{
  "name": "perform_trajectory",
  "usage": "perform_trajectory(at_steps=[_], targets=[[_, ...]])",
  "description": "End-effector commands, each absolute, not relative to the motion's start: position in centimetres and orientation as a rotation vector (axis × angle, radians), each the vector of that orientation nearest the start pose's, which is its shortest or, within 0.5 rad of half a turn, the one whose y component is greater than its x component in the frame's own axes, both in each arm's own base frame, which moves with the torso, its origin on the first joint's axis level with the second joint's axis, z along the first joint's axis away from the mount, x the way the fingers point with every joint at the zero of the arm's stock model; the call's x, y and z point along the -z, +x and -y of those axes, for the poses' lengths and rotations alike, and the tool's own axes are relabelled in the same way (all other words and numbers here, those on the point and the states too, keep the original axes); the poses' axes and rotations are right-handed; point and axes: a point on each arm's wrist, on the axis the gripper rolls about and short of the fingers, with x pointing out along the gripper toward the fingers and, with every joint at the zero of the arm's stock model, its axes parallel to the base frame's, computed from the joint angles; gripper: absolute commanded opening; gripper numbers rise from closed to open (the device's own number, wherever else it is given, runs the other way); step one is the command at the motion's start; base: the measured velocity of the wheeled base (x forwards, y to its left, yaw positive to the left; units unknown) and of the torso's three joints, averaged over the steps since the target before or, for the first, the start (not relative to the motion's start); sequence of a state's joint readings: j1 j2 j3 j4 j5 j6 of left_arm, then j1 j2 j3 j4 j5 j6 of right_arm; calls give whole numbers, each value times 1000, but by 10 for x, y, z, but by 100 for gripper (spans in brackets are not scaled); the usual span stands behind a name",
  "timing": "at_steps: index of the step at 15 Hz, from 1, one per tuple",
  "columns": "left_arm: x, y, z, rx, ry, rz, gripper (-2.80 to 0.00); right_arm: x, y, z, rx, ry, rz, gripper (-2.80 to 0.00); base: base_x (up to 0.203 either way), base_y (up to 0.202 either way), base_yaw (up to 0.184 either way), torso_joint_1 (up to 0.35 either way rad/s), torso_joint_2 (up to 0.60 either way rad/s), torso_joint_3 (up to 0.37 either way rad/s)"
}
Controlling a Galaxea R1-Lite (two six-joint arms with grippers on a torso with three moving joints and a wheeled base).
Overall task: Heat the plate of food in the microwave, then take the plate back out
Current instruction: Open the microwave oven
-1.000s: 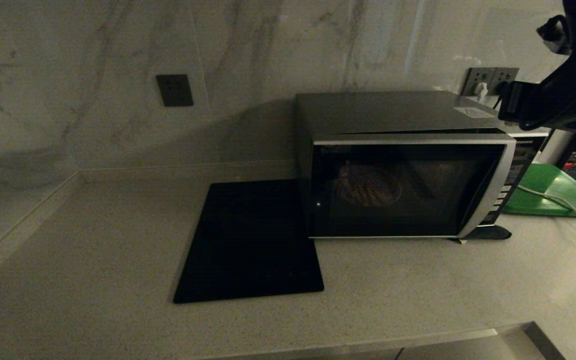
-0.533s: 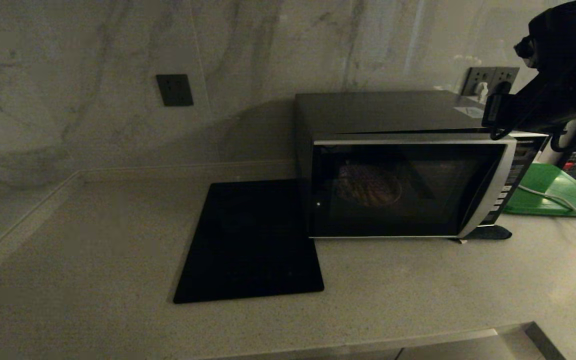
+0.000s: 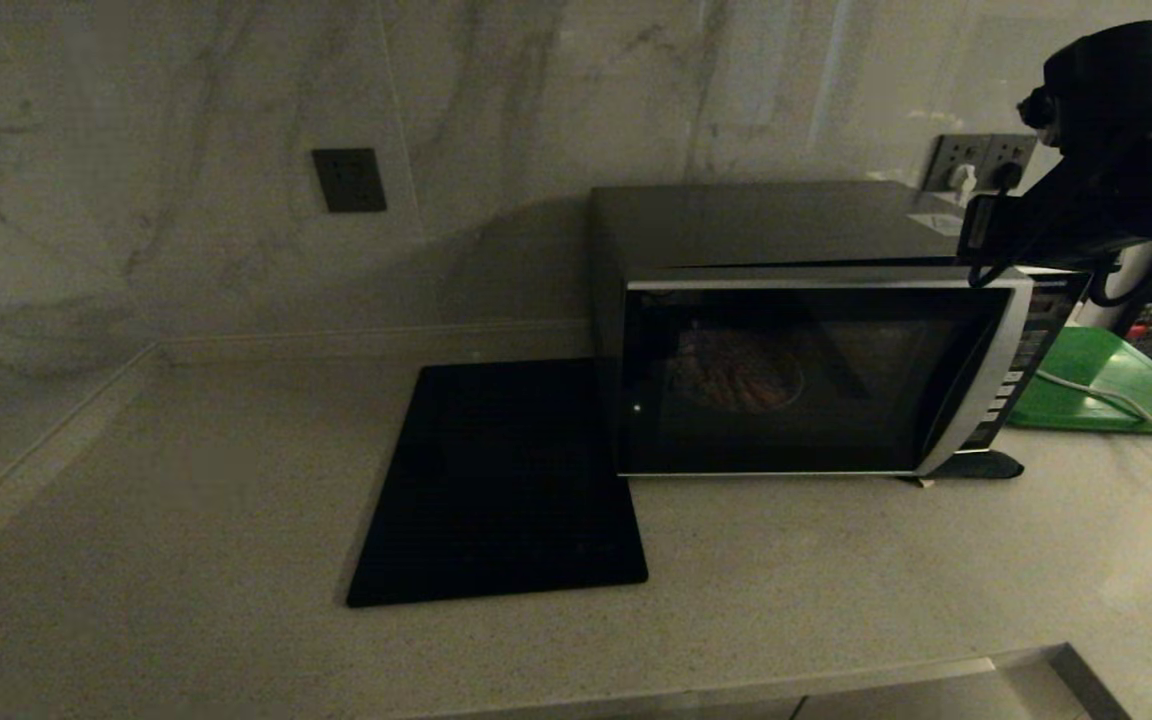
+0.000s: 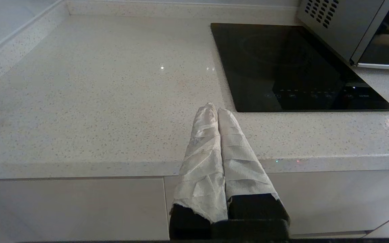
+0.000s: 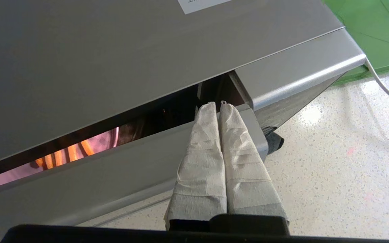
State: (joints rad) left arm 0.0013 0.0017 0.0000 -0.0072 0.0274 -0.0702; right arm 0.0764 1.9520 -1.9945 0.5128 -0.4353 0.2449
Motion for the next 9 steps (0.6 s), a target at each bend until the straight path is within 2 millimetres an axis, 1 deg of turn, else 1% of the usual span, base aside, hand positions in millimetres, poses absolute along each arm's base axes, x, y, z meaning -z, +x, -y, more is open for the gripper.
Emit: perform_trajectory(at_steps=[1,6,7,9], targets=[[-76,-23,-1,-30,-71,7,-280,-312,375,-18,411,117,-422,-280,0,0,0,0,0,0],[-76,-23,-1,-30,-71,7,-280,-311,375,-19,411,115,-432,-280,0,0,0,0,0,0],[-76,-23,-1,-30,-71,7,-280,-311,373,-19,412,114,-438,-280,0,0,0,0,0,0],[-76,-23,-1,-30,-71,7,-280,-316,363,-18,411,111,-459,-280,0,0,0,0,0,0]])
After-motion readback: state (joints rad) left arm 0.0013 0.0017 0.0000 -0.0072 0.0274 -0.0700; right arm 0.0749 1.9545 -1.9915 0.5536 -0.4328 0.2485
